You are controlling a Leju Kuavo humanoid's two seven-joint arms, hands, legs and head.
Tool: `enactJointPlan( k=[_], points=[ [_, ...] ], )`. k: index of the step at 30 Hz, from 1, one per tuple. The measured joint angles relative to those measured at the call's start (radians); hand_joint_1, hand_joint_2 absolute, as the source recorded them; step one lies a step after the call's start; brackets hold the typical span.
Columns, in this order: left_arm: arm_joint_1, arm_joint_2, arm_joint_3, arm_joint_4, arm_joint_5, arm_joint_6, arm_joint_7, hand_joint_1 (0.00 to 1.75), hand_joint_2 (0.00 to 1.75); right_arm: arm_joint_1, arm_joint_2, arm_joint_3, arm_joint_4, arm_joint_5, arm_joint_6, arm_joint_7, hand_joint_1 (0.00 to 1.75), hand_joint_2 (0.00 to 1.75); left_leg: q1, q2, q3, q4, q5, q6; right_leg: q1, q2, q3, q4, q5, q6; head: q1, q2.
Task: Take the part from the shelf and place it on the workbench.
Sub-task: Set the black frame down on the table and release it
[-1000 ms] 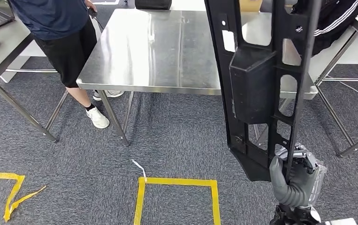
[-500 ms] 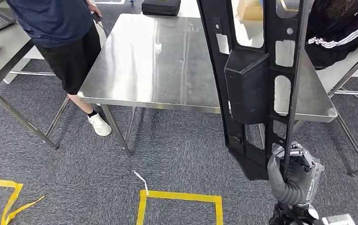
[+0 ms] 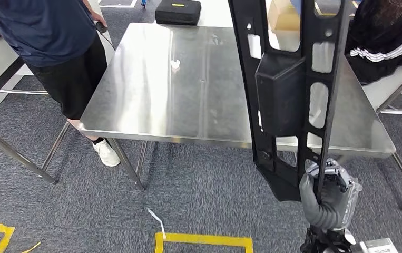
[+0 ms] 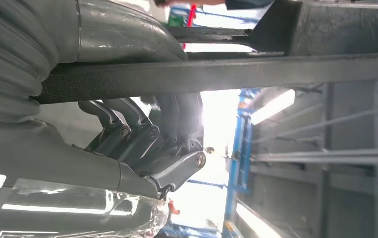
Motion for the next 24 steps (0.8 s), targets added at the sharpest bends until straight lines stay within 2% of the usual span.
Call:
enactJointPlan(
  k=[1, 2, 3, 4, 5, 6, 7, 8, 9, 10, 11, 12, 13, 14, 15, 16, 17, 18, 19, 20, 21, 22, 23, 24],
  points=[
    [0.000, 0.000, 0.000, 0.000, 0.000, 0.000, -0.002, 0.00, 1.75, -0.001, 0.000, 0.000, 0.000, 0.001, 0.000, 0.000, 1.75, 1.75, -0.001, -0.003, 0.014, -0.004, -0.001, 0.010, 0.000, -0.001, 0.000, 0.019, 0.010, 0.012, 0.002, 0.000],
    [0.000, -0.001, 0.000, 0.000, 0.000, -0.001, -0.004, 0.00, 1.75, -0.001, 0.000, 0.001, 0.000, 0.002, 0.000, 0.000, 1.75, 1.75, -0.002, -0.005, 0.029, -0.009, -0.004, 0.022, 0.000, 0.000, -0.016, 0.065, 0.028, 0.022, 0.003, 0.000],
    [-0.001, -0.001, 0.000, 0.000, 0.000, -0.002, -0.006, 0.00, 1.75, -0.001, 0.000, 0.001, 0.000, 0.003, 0.000, -0.001, 1.75, 1.75, -0.003, -0.006, 0.046, -0.012, -0.010, 0.034, -0.001, -0.001, -0.051, 0.125, 0.040, 0.026, 0.004, 0.000],
    [-0.001, -0.001, 0.000, 0.000, 0.000, -0.002, -0.007, 0.00, 1.75, -0.001, -0.001, 0.001, 0.001, 0.003, 0.000, -0.001, 1.75, 1.75, -0.004, -0.008, 0.061, -0.014, -0.021, 0.043, -0.001, -0.002, -0.099, 0.194, 0.038, 0.023, 0.006, 0.000],
    [-0.002, -0.002, 0.000, 0.000, 0.000, -0.002, -0.009, 0.00, 1.75, -0.001, -0.001, 0.001, 0.002, 0.004, 0.000, -0.001, 1.75, 1.75, -0.007, -0.009, 0.077, -0.016, -0.035, 0.049, 0.002, -0.002, -0.151, 0.258, 0.020, 0.016, 0.007, 0.000],
    [-0.002, -0.002, 0.000, -0.001, 0.001, -0.002, -0.011, 0.00, 1.75, 0.000, -0.002, 0.001, 0.003, 0.004, 0.000, -0.002, 1.75, 1.75, -0.009, -0.013, 0.092, -0.016, -0.049, 0.053, 0.004, -0.002, -0.197, 0.298, -0.015, 0.005, 0.008, 0.000],
    [-0.002, -0.002, 0.000, -0.001, 0.001, -0.003, -0.013, 0.00, 1.75, 0.001, -0.003, 0.001, 0.003, 0.004, 0.000, -0.002, 1.75, 1.75, -0.012, -0.017, 0.110, -0.017, -0.065, 0.055, 0.007, -0.002, -0.236, 0.317, -0.059, -0.005, 0.009, 0.000],
    [-0.002, -0.003, 0.000, -0.001, 0.001, -0.004, -0.016, 0.00, 1.75, 0.002, -0.004, 0.001, 0.004, 0.004, 0.000, -0.002, 1.75, 1.75, -0.014, -0.022, 0.131, -0.017, -0.081, 0.057, 0.009, -0.002, -0.265, 0.311, -0.097, -0.011, 0.009, 0.000],
    [-0.002, -0.003, 0.000, -0.001, 0.001, -0.005, -0.019, 0.00, 1.75, 0.003, -0.004, 0.001, 0.005, 0.005, -0.001, -0.002, 1.75, 1.75, -0.018, -0.027, 0.153, -0.017, -0.099, 0.058, 0.010, -0.002, -0.282, 0.282, -0.113, -0.011, 0.009, 0.000],
    [-0.002, -0.003, 0.000, -0.001, 0.001, -0.006, -0.022, 0.00, 1.75, 0.005, -0.005, 0.001, 0.005, 0.006, -0.003, -0.002, 1.75, 1.75, -0.021, -0.030, 0.177, -0.018, -0.117, 0.058, 0.011, -0.002, -0.293, 0.236, -0.098, -0.004, 0.010, 0.000],
    [-0.001, -0.003, 0.000, -0.001, 0.001, -0.007, -0.024, 0.00, 1.75, 0.008, -0.005, 0.001, 0.005, 0.007, -0.004, -0.002, 1.75, 1.75, -0.023, -0.031, 0.196, -0.018, -0.135, 0.058, 0.014, -0.003, -0.298, 0.184, -0.036, 0.006, 0.010, 0.000],
    [0.000, -0.004, -0.001, -0.001, 0.001, -0.008, -0.026, 0.00, 1.75, 0.011, -0.005, 0.001, 0.005, 0.008, -0.006, -0.002, 1.75, 1.75, -0.026, -0.033, 0.216, -0.019, -0.153, 0.057, 0.018, -0.005, -0.299, 0.133, 0.042, 0.012, 0.007, 0.000],
    [0.000, -0.006, -0.001, -0.002, 0.001, -0.008, -0.027, 0.00, 1.75, 0.014, -0.005, 0.002, 0.004, 0.010, -0.008, -0.002, 1.75, 1.75, -0.027, -0.034, 0.230, -0.021, -0.169, 0.053, 0.025, -0.007, -0.294, 0.097, 0.111, 0.012, 0.006, 0.000],
    [0.001, -0.007, -0.001, -0.002, 0.001, -0.008, -0.028, 0.00, 1.75, 0.016, -0.005, 0.002, 0.003, 0.012, -0.009, -0.002, 1.75, 1.75, -0.027, -0.034, 0.245, -0.021, -0.180, 0.049, 0.030, -0.007, -0.287, 0.074, 0.159, 0.003, 0.003, 0.000],
    [0.000, -0.008, -0.001, -0.003, 0.001, -0.008, -0.030, 0.00, 1.75, 0.016, -0.006, 0.002, 0.001, 0.015, -0.012, -0.001, 1.75, 1.75, -0.026, -0.033, 0.258, -0.018, -0.184, 0.043, 0.034, -0.007, -0.276, 0.062, 0.170, -0.013, 0.002, 0.000],
    [-0.002, -0.009, -0.001, -0.004, 0.001, -0.008, -0.031, 0.00, 1.75, 0.015, -0.005, 0.002, 0.000, 0.019, -0.014, 0.000, 1.75, 1.75, -0.025, -0.031, 0.259, -0.007, -0.182, 0.038, 0.032, -0.004, -0.258, 0.055, 0.165, -0.028, 0.003, 0.000],
    [-0.003, -0.008, -0.002, -0.004, 0.001, -0.008, -0.032, 0.00, 1.75, 0.014, -0.005, 0.002, -0.002, 0.022, -0.015, 0.000, 1.75, 1.75, -0.023, -0.028, 0.253, 0.023, -0.173, 0.034, 0.028, -0.002, -0.240, 0.046, 0.159, -0.041, 0.002, 0.000],
    [-0.005, -0.008, -0.002, -0.005, 0.001, -0.008, -0.034, 0.00, 1.75, 0.013, -0.005, 0.003, -0.002, 0.025, -0.016, 0.001, 1.75, 1.75, -0.022, -0.026, 0.226, 0.071, -0.164, 0.030, 0.023, -0.001, -0.219, 0.039, 0.153, -0.051, 0.001, 0.000],
    [-0.006, -0.008, -0.003, -0.005, 0.002, -0.008, -0.034, 0.00, 1.75, 0.012, -0.004, 0.004, -0.003, 0.028, -0.016, 0.002, 1.75, 1.75, -0.020, -0.025, 0.188, 0.132, -0.163, 0.026, 0.017, -0.001, -0.198, 0.031, 0.146, -0.058, 0.000, 0.000],
    [-0.006, -0.008, -0.004, -0.005, 0.002, -0.008, -0.035, 0.00, 1.75, 0.012, -0.004, 0.004, -0.003, 0.030, -0.016, 0.003, 1.75, 1.75, -0.017, -0.024, 0.142, 0.194, -0.175, 0.020, 0.017, -0.001, -0.183, 0.026, 0.137, -0.063, -0.002, 0.000],
    [-0.005, -0.008, -0.004, -0.006, 0.002, -0.008, -0.035, 0.00, 1.75, 0.012, -0.004, 0.005, -0.003, 0.031, -0.016, 0.004, 1.75, 1.75, -0.012, -0.023, 0.095, 0.242, -0.205, 0.013, 0.015, 0.000, -0.169, 0.021, 0.126, -0.066, -0.003, 0.000],
    [-0.005, -0.008, -0.004, -0.006, 0.003, -0.007, -0.035, 0.00, 1.75, 0.012, -0.003, 0.005, -0.003, 0.032, -0.016, 0.004, 1.75, 1.75, -0.008, -0.022, 0.055, 0.267, -0.245, 0.006, 0.012, 0.002, -0.154, 0.019, 0.114, -0.063, -0.002, 0.000],
    [-0.005, -0.008, -0.004, -0.006, 0.003, -0.007, -0.035, 0.00, 1.75, 0.012, -0.003, 0.005, -0.003, 0.032, -0.016, 0.005, 1.75, 1.75, -0.004, -0.021, 0.024, 0.271, -0.282, -0.001, 0.008, 0.004, -0.136, 0.017, 0.099, -0.059, -0.002, 0.000],
    [-0.005, -0.008, -0.004, -0.007, 0.003, -0.007, -0.035, 0.00, 1.75, 0.012, -0.003, 0.005, -0.003, 0.032, -0.016, 0.005, 1.75, 1.75, 0.001, -0.018, 0.004, 0.250, -0.299, -0.008, 0.003, 0.006, -0.115, 0.016, 0.082, -0.054, -0.003, 0.000]
  ],
)
